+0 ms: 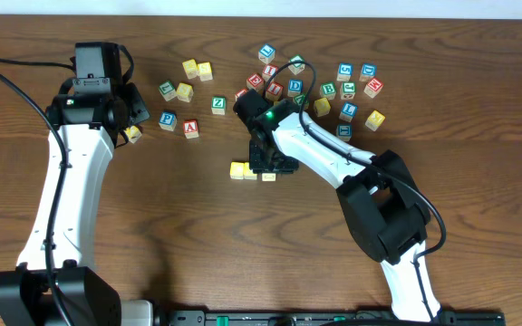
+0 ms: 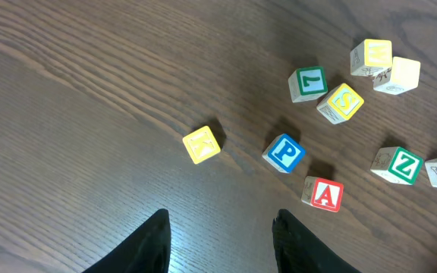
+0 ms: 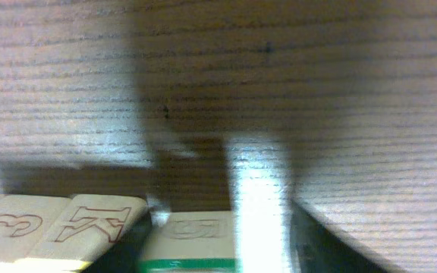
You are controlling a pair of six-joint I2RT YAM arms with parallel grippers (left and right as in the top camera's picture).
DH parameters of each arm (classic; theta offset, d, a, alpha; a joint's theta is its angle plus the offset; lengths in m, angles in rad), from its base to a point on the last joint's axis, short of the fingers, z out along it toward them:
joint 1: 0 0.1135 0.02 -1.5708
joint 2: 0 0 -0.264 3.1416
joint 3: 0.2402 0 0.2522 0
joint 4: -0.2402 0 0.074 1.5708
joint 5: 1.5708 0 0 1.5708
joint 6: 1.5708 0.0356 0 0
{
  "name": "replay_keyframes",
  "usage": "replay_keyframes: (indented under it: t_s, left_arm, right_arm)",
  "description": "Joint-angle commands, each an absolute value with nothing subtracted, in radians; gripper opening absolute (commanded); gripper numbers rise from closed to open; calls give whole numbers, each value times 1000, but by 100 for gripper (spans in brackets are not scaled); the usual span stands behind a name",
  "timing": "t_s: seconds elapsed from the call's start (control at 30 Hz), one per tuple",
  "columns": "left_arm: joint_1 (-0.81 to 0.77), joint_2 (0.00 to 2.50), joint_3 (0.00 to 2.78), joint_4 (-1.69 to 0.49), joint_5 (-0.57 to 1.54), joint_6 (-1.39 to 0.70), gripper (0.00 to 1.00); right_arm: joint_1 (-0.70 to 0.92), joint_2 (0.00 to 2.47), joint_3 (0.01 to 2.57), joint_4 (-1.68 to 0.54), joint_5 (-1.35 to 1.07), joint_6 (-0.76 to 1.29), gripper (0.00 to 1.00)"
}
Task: Spell out CORL
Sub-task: 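Carry the R block down to the right of the O block, then lower the R block beside the O block and open the right gripper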
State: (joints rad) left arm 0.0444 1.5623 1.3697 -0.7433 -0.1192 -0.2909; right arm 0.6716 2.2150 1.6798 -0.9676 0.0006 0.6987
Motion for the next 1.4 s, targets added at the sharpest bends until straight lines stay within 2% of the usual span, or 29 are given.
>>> replay_keyframes:
  t_s: [0.0,0.23,0.4,0.6,0.8,1.17,1.27,1.3,1.33,1.37]
  left_arm:
    - [47,1571,1378,-743,-136,-290,43]
    - [47,1571,1378,-743,-136,-290,43]
    - [47,1571,1378,-743,-136,-293,43]
    - [47,1571,1378,-743,-135,-293,43]
    - [47,1571,1378,-743,-135,-293,43]
    - [47,1571,1378,-743,-135,-293,43]
    - [47,1571,1378,-743,-135,-293,43]
    - [47,1571,1378,-743,-135,-293,43]
    - [47,1571,1378,-743,-135,-293,43]
    - [47,1571,1378,-743,-135,-293,43]
  right_arm:
    - [655,2206,1674,-968,17,690,64]
    - [646,2206,1674,-955,41,646,55]
    - [661,2206,1673,-934,92,646,64]
    - [686,2189,1682,-943,75,627,60]
    - [685,2101,1684,-940,119,627,64]
    - [688,2132,1579,-889,112,641,62]
    - [684,2132,1544,-857,83,643,55]
    - [680,2132,1542,-856,80,643,41]
    - [679,2132,1542,-855,76,643,22]
    - [680,2132,1542,-855,76,643,13]
